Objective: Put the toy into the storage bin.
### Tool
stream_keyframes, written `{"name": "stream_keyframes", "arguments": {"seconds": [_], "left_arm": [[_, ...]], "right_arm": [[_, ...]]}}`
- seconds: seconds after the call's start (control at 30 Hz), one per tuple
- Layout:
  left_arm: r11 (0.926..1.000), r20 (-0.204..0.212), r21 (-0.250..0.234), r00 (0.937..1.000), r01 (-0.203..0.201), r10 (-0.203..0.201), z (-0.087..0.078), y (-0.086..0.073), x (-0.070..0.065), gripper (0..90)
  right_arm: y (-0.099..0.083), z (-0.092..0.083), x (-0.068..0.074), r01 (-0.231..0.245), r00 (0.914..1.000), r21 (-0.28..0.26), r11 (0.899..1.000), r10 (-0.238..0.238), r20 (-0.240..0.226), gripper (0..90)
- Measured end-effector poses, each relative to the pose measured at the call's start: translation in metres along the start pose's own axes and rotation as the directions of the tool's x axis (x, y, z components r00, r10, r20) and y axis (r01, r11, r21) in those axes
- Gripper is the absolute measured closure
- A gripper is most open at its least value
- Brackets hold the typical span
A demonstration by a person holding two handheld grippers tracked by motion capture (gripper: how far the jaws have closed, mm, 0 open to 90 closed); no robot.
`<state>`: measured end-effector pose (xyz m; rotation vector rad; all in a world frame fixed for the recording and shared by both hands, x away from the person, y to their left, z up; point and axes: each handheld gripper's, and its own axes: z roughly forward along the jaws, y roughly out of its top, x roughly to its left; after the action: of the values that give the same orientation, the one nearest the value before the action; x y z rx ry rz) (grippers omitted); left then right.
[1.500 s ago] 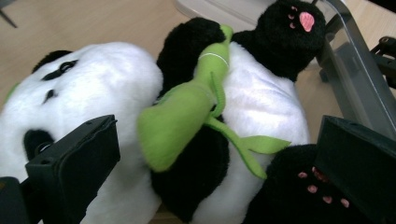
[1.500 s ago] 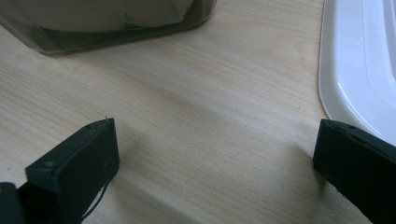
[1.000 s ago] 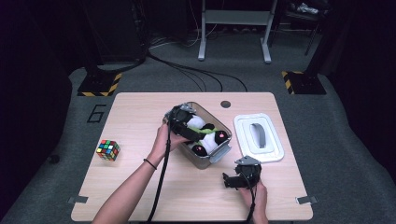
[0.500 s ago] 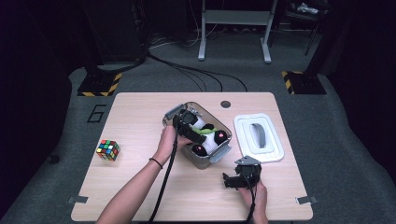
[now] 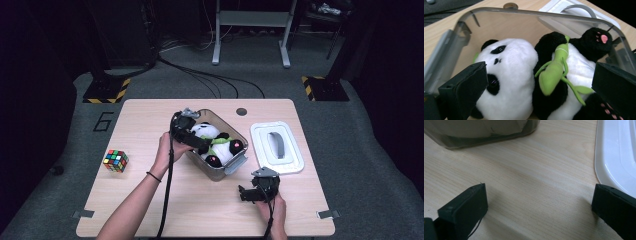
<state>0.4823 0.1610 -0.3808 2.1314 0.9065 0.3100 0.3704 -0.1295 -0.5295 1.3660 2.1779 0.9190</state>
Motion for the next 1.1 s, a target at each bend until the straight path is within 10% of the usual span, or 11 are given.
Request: {"name": "stream_keyframes", "arguments": {"seconds": [0.67,1.1], "left_arm": [[0.9933,-0.101,-0.098,0.9925,0.06,-0.07,-0.068,-0.056,0.041,0.0],[0.9826,-0.163,-0.132,0.975,0.13,-0.151,-0.088,-0.099,0.069,0.0]], "right_arm": [[0.0,0.0,0.0,0.0,1.0,0.0,1.0,0.0,0.0,0.0],[0.0,0.0,0.0,0.0,1.0,0.0,1.0,0.0,0.0,0.0]]}}
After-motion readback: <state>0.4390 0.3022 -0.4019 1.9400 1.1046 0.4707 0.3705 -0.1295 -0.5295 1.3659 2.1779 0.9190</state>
